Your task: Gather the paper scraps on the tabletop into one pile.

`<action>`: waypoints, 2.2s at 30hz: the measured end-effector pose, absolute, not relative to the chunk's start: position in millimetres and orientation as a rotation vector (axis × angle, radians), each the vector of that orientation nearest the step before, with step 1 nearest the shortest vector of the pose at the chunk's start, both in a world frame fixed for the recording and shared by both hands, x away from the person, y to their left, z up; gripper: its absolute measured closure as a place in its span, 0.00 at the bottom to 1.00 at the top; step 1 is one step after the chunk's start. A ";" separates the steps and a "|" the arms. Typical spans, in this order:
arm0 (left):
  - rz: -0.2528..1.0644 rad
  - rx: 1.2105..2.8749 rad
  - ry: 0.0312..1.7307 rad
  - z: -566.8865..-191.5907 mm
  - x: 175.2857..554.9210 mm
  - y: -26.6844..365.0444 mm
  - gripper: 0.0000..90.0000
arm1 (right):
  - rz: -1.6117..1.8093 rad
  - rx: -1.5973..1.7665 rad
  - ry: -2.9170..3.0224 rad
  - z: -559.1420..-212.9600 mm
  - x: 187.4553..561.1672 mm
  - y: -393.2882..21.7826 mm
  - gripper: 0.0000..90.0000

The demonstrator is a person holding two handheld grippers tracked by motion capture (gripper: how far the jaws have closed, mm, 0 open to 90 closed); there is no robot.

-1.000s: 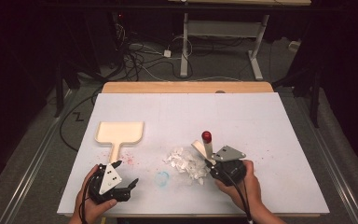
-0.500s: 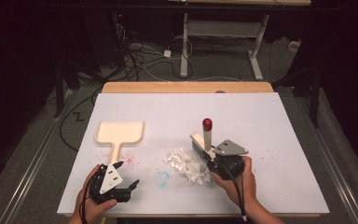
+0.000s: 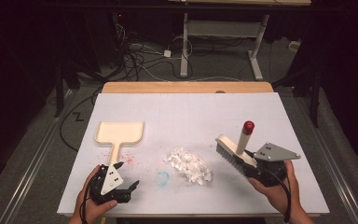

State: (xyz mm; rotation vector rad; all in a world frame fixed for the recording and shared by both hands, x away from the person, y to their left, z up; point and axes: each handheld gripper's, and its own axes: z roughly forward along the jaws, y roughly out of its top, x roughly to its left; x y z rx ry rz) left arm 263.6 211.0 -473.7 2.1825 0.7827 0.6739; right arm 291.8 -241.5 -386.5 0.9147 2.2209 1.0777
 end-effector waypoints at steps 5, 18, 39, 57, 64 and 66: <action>0.680 2.191 0.784 -473.6 264.0 210.4 0.20 | 1.046 0.837 2.342 -399.4 276.7 -257.2 0.75; 0.668 2.201 0.783 -475.3 265.6 207.6 0.19 | 1.052 0.676 2.500 -417.6 270.8 -205.0 0.75; 0.672 2.202 0.783 -475.0 263.9 209.4 0.19 | 1.242 0.669 2.364 -387.3 283.9 -219.9 0.75; 0.662 2.210 0.781 -476.2 264.0 209.1 0.19 | 1.224 0.385 2.657 -417.7 269.9 -184.0 0.75; 0.656 2.215 0.779 -477.3 265.5 208.8 0.19 | 1.200 0.439 2.573 -420.0 295.3 -174.2 0.75; 0.653 2.216 0.779 -477.6 265.4 208.5 0.19 | 1.192 0.446 2.567 -420.7 302.0 -170.5 0.75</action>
